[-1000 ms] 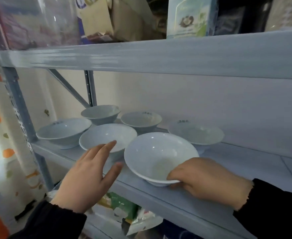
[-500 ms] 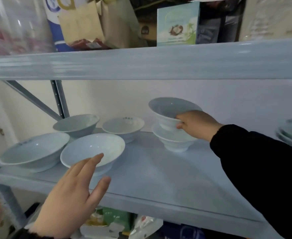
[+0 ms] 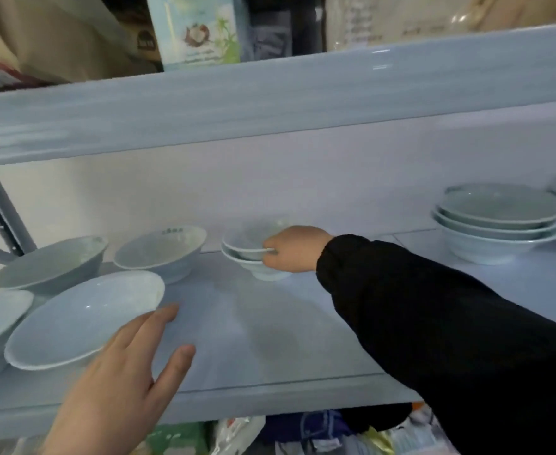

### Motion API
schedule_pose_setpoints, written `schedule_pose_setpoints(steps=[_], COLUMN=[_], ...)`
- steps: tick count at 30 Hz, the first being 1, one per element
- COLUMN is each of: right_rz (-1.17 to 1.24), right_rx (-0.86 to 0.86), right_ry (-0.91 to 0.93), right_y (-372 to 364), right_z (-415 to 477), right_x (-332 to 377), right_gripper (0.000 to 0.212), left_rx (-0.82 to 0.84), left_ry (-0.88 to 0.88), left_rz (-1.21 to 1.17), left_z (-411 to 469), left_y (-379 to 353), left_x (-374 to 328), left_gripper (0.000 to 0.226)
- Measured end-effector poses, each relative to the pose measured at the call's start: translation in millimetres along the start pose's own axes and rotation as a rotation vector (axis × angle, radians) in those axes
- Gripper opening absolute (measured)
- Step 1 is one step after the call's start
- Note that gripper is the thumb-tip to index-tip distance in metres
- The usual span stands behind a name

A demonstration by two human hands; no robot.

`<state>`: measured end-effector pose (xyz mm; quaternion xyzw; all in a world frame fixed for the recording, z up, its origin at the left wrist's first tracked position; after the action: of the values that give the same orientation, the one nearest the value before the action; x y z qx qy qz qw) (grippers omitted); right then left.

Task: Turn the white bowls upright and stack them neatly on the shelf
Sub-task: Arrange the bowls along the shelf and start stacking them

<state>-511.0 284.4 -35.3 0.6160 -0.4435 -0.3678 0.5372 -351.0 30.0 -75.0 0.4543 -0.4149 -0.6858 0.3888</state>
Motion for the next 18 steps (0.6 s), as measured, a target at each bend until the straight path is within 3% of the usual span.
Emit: schedule_pose_setpoints(steps=[3, 6, 10, 14, 16, 18], right_rz=[-0.008, -0.030, -0.014, 0.008, 0.006, 0.005], right_rx=[-0.050, -0.130, -0.181, -0.197, -0.208, -0.213], right_ry=[0.003, 0.079, 0.130, 0.146, 0.158, 0.169], right_y=[-2.6, -3.8, 3.1, 8.6, 10.1, 11.6], right_z=[-6.9, -16.4, -37.8, -51.8, -54.1, -54.1], right_x=[-2.4, -1.8, -1.5, -6.1, -8.3, -10.3], right_gripper=[0.025, 0.043, 0.052, 0.051, 0.050, 0.050], left_rx=[-0.016, -0.031, -0.056, 0.150, 0.246, 0.241], left_ry=[-0.085, -0.100, 0.037, 0.254, 0.298, 0.320], left_rz=[0.023, 0.054, 0.153, 0.273, 0.312, 0.375], left_z=[17.3, 32.9, 53.7, 65.8, 66.3, 66.9], left_y=[-9.8, -9.1, -1.8, -9.0, -16.4, -19.8], left_x=[-20.1, -20.1, 12.8, 57.7, 70.7, 73.6], left_gripper=[0.066, 0.067, 0.068, 0.082, 0.081, 0.072])
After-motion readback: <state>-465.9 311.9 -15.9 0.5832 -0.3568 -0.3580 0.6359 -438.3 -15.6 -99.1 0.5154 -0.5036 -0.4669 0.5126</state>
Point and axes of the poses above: each hand's wrist, its own z-axis towards the middle knuckle, its own y-axis out of the back of the hand, x = y × z, the point moved 4 cm from there along z, towards the middle knuckle, and after that the axes turned 13 degrees about x, right-handed, at the moved point
